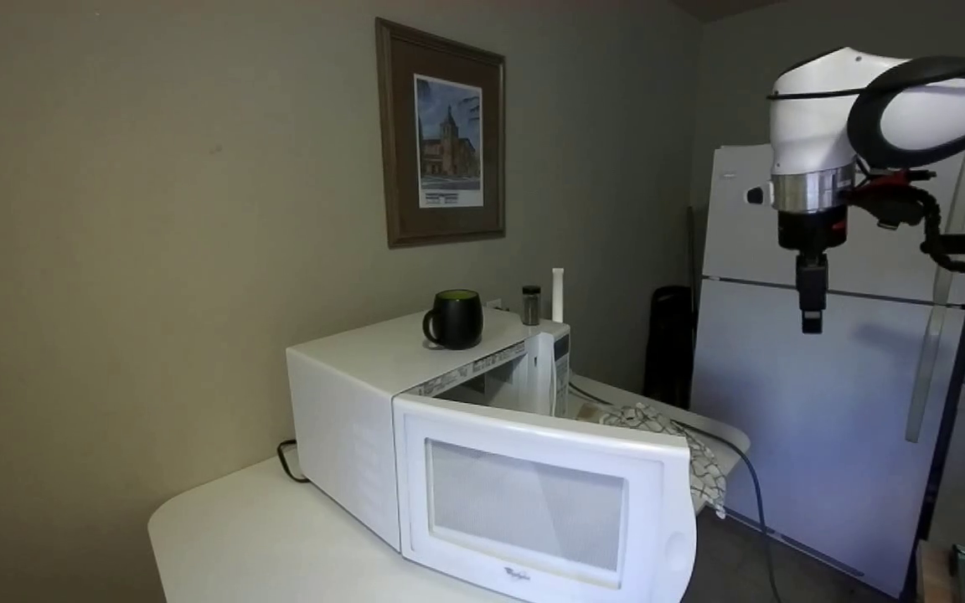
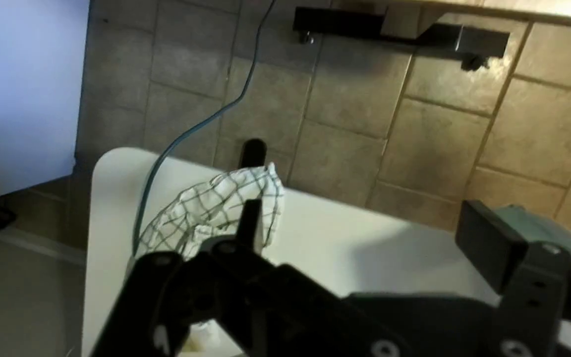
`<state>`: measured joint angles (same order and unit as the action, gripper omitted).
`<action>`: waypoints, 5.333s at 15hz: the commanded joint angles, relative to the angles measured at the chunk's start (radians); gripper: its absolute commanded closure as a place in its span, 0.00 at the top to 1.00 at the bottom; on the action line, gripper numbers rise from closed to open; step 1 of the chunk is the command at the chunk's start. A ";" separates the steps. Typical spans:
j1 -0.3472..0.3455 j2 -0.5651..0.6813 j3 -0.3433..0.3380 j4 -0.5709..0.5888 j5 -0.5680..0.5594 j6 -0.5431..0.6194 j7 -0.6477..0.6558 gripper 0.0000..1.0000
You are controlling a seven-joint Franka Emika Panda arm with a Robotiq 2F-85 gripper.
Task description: Remove the glass container from on top of the microwave and put it on the table
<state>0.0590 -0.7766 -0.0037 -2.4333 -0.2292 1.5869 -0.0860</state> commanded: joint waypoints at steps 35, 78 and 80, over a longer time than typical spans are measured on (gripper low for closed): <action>-0.098 0.600 -0.178 0.642 0.268 0.439 -0.158 1.00; -0.184 1.641 -0.006 1.849 0.312 0.178 -0.307 1.00; -0.187 1.656 -0.003 1.861 0.318 0.182 -0.303 1.00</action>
<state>-0.1210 0.8295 -0.0147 -0.6483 0.0806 1.7989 -0.3819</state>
